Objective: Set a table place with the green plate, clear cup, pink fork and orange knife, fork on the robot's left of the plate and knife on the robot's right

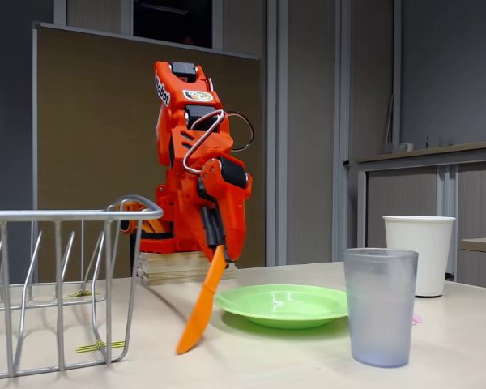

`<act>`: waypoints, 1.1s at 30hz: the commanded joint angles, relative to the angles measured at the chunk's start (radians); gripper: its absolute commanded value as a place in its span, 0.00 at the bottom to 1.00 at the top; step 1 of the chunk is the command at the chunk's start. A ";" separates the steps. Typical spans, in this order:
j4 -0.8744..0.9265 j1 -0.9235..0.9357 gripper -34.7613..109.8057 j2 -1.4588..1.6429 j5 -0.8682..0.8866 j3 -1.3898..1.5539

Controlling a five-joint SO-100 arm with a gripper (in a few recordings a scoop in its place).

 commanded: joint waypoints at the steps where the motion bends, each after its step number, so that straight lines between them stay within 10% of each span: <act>1: -0.011 -0.008 0.24 0.021 -0.035 -0.018; 33: 0.017 0.005 0.30 0.078 0.225 0.084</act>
